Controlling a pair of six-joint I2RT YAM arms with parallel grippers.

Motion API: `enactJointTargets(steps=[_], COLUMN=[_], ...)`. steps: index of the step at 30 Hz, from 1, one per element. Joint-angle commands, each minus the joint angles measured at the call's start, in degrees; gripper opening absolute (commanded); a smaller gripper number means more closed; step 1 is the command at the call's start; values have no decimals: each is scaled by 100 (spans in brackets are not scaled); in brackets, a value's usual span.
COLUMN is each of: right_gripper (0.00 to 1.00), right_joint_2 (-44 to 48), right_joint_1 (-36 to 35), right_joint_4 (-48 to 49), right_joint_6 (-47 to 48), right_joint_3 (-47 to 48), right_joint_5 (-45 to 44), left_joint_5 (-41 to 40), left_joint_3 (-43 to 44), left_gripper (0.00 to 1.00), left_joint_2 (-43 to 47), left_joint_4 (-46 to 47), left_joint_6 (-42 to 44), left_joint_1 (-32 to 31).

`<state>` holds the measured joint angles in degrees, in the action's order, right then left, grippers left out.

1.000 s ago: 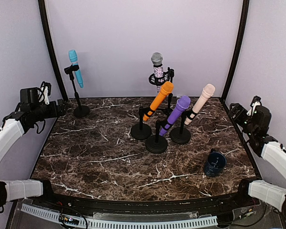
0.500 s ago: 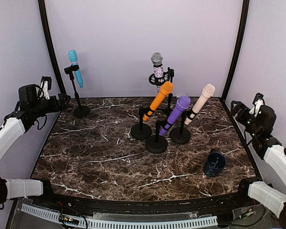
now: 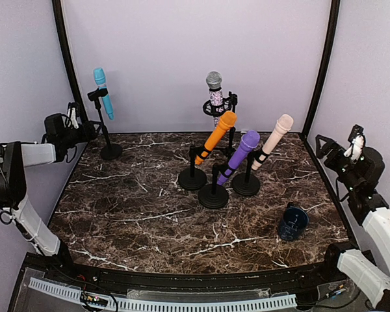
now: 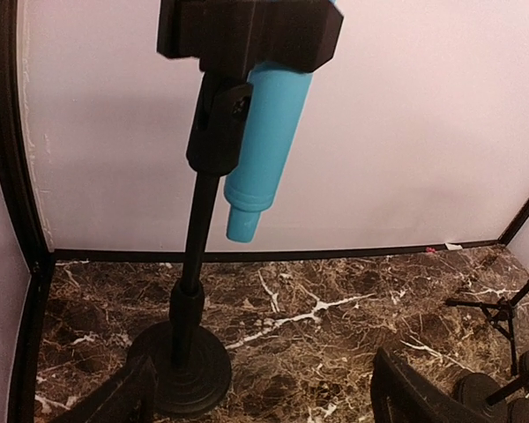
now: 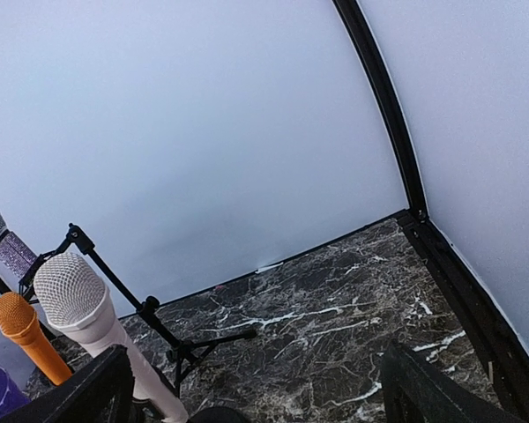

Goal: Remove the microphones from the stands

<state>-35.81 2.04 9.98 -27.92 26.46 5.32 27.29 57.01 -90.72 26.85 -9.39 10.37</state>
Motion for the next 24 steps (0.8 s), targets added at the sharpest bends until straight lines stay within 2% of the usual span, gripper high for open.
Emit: enactJointTargets(steps=[1, 12, 18, 24], right_gripper=[99, 99, 99, 99], right_joint_2=[259, 523, 487, 462], right_joint_1=[12, 7, 12, 11], right_joint_4=[-80, -135, -204, -198], right_joint_6=[112, 67, 6, -69], right_joint_3=[15, 101, 220, 266], right_joint_5=[-15, -140, -86, -50], left_joint_5=[186, -715, -640, -554], left_joint_3=[434, 1054, 1308, 1537], left_gripper=[84, 74, 71, 73], left_joint_2=[-535, -1473, -1911, -2248], left_joint_4=[775, 258, 203, 309], left_joint_6=[150, 1218, 1309, 1205], left_joint_1=[50, 50, 49, 51])
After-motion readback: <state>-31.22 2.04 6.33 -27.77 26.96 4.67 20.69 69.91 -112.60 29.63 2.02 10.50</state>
